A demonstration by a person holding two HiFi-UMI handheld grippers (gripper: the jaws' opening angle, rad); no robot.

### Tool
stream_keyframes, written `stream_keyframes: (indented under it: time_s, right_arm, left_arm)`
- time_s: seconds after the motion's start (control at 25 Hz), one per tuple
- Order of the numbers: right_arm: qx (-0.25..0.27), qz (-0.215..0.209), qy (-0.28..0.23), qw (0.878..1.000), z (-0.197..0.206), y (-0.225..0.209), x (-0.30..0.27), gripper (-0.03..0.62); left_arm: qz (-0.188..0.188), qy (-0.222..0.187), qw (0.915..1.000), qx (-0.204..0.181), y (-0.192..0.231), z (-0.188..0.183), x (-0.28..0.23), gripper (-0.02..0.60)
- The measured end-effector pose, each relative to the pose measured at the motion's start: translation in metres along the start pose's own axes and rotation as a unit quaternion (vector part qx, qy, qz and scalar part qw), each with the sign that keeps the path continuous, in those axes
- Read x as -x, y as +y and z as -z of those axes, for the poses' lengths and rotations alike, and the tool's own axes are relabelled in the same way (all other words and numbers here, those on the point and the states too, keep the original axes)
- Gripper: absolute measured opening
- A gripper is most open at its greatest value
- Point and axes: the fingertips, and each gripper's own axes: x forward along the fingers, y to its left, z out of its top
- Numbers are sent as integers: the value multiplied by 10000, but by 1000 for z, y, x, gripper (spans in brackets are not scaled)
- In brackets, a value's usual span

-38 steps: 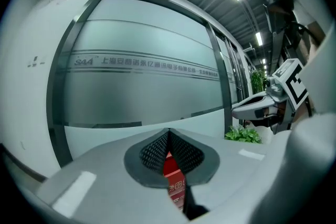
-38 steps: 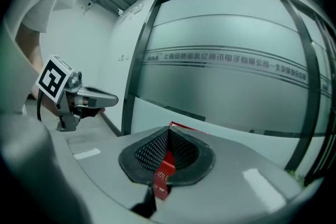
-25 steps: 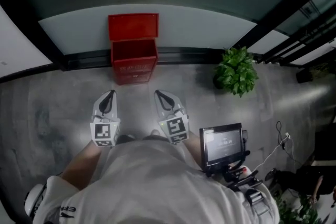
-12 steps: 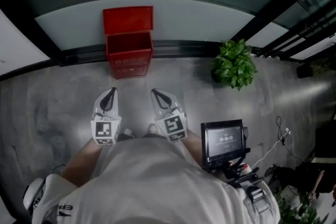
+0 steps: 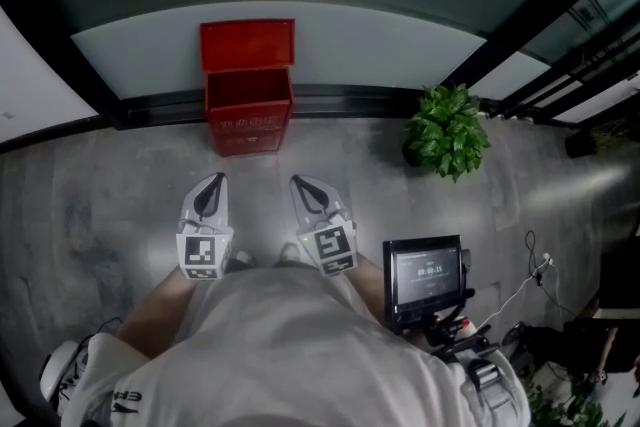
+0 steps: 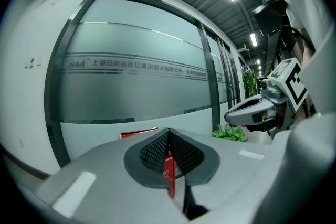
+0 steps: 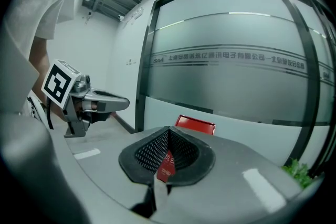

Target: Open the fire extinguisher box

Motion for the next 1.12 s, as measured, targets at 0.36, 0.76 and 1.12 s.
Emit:
stream_keyframes:
  time_s: [0.36,0.76,1.12]
  right_arm:
    - [9,29,-59,10000,-5,-4,-3,11]
    - [-44,64,-79,9999,-6,-9,-3,11]
    - [-34,59,-92,9999,-7,-8,-5,11]
  left_arm:
    - [-59,-38,10000,-28,5,-3,0,2]
    - [-66,-46,10000,-52,6,-5,-1,2]
    - [-27,-25,9999,-101,5,-3,-1,2]
